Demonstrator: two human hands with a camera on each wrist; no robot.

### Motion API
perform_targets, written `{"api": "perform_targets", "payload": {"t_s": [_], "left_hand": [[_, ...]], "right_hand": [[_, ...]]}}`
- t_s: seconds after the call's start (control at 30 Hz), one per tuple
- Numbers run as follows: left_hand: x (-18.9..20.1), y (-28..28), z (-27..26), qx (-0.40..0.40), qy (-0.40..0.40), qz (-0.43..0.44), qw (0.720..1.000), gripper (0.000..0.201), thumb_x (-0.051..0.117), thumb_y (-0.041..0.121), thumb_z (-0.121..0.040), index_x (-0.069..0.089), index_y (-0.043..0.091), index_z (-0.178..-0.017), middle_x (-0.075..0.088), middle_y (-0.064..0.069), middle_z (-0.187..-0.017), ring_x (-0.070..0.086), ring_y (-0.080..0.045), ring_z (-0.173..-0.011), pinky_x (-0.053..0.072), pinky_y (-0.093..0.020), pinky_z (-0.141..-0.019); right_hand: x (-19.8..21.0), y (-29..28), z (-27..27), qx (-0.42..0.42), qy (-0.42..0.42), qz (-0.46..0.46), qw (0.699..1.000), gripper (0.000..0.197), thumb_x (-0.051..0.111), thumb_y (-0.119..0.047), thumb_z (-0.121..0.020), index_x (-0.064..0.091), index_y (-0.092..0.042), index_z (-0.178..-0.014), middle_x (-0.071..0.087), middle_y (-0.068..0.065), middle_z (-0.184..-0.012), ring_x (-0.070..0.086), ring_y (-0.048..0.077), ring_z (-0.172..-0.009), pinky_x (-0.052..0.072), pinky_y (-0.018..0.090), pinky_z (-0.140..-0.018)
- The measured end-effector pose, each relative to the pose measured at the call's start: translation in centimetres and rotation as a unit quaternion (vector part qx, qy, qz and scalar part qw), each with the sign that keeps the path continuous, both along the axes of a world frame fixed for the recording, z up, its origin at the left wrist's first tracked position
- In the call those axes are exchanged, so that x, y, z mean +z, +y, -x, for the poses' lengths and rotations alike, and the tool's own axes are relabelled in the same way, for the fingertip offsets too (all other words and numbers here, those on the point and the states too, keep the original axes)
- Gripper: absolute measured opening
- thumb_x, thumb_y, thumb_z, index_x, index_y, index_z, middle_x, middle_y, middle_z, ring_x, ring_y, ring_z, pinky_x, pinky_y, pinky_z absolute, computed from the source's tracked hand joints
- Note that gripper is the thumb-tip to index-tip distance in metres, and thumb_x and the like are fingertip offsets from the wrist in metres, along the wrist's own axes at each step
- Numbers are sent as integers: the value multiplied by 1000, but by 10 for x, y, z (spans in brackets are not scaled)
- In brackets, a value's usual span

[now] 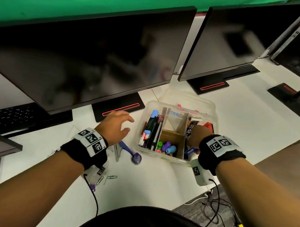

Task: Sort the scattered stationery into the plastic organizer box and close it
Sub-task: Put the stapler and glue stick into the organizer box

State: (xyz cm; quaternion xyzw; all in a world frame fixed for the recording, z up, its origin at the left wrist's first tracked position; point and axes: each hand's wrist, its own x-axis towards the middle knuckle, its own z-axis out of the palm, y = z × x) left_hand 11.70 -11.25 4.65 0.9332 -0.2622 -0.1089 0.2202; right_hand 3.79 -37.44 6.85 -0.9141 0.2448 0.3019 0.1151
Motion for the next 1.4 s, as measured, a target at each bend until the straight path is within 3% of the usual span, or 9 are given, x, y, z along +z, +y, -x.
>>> {"api": "perform_targets", "payload": {"t_s": [0.13,0.3,0.43,0.6,0.77,0.9,1.1,1.23,1.4], "left_hand": [[-22,40,-12,81,34,-52,995,31,56,12,-88,60,24,-116,52,1,-131,46,-17,-123,34,-23,-102],[-51,62,-8,74,113,-146,980,36,58,14,-85,57,27,-119,51,-1,-133,48,-20,-122,39,-30,-103],[-73,40,6,-44,112,-172,978,52,54,13,-87,42,32,-134,42,2,-141,36,-21,-131,32,-32,-110],[-93,13,11,-46,97,-242,964,51,53,31,-90,36,34,-139,27,-5,-151,26,-29,-137,30,-39,-113],[-103,15,5,-61,65,-265,960,26,48,19,-90,53,23,-115,50,-7,-120,43,-26,-115,41,-33,-99],[-85,25,2,-32,78,-221,972,20,52,21,-88,58,23,-107,59,-7,-111,53,-25,-104,45,-31,-91],[11,10,1,62,-2,-13,998,12,60,23,-81,61,25,-92,65,1,-89,56,-22,-93,43,-27,-73],[59,-48,24,-46,4,108,993,31,55,14,-83,62,31,-108,66,11,-100,56,-12,-96,45,-23,-81],[44,-121,59,-169,139,150,964,40,46,0,-88,61,23,-118,51,2,-106,51,-15,-100,42,-17,-84]], "right_hand": [[1,3,-6,47,23,43,998,28,52,-16,-94,60,-2,-117,62,15,-122,58,29,-116,47,31,-94],[-3,3,-17,76,38,72,994,29,51,-15,-94,60,-3,-119,62,13,-124,57,27,-117,45,31,-95],[-8,-1,-19,78,31,59,995,23,50,-15,-92,64,-4,-106,67,12,-109,61,29,-108,47,31,-83],[-6,-9,-14,83,88,56,991,21,59,-20,-84,67,-8,-100,53,-2,-68,56,21,-86,40,21,-60],[-1,-24,-2,80,84,46,992,38,56,-12,-83,63,-14,-120,65,4,-119,61,22,-109,51,30,-96],[13,-25,6,36,60,-5,998,37,57,-7,-84,61,-13,-121,65,7,-116,61,17,-85,47,16,-53],[16,-25,10,16,51,-9,999,36,52,-10,-88,56,-8,-124,62,12,-117,61,24,-97,45,21,-68],[15,-25,12,-17,32,-38,999,37,54,-7,-85,58,-10,-121,64,11,-107,60,23,-84,44,19,-53],[29,-30,21,-2,17,-46,999,17,52,-9,-88,62,-9,-102,62,5,-88,52,13,-62,38,15,-49]]}}
